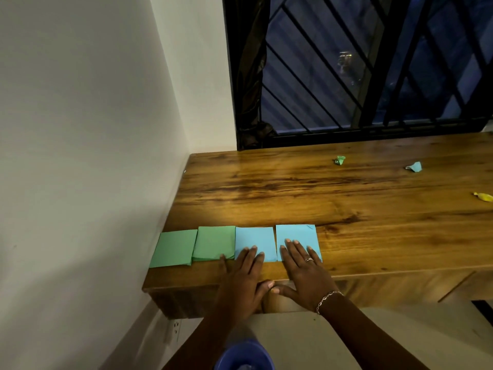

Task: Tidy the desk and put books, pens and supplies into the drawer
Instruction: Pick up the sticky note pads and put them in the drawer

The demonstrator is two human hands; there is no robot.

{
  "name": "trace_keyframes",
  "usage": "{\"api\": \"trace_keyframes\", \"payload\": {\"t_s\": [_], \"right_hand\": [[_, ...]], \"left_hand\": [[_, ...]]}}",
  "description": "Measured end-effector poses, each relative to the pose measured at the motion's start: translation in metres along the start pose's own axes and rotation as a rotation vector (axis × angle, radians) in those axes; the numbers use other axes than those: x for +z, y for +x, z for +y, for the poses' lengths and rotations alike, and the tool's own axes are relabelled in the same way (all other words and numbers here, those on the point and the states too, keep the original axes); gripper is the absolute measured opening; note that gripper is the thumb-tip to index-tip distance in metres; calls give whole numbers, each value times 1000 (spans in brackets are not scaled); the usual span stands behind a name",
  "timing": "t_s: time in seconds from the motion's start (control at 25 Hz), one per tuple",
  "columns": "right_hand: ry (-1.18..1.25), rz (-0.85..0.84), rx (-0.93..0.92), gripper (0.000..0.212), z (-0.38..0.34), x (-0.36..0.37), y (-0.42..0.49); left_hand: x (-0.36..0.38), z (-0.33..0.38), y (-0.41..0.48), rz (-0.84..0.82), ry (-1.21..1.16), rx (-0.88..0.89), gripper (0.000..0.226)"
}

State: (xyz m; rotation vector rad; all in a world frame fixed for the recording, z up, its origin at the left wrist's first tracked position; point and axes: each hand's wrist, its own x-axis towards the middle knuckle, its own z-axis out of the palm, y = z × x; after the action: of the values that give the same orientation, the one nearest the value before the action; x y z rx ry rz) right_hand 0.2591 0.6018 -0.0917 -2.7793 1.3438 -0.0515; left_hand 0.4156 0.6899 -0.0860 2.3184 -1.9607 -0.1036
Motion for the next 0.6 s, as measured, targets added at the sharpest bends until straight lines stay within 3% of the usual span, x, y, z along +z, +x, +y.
{"api": "trace_keyframes", "payload": {"t_s": [0.16,0.4,0.6], "right_hand": [[-10,22,-15,95,-1,1,-1],[-7,123,-59,91,17,-3,-38],[39,78,43,92,57,20,-129]], "left_hand": [[5,-3,-5,35,60,22,62],[14,31,-18,253,109,198,60],[50,95,-41,190,112,473,67]]}}
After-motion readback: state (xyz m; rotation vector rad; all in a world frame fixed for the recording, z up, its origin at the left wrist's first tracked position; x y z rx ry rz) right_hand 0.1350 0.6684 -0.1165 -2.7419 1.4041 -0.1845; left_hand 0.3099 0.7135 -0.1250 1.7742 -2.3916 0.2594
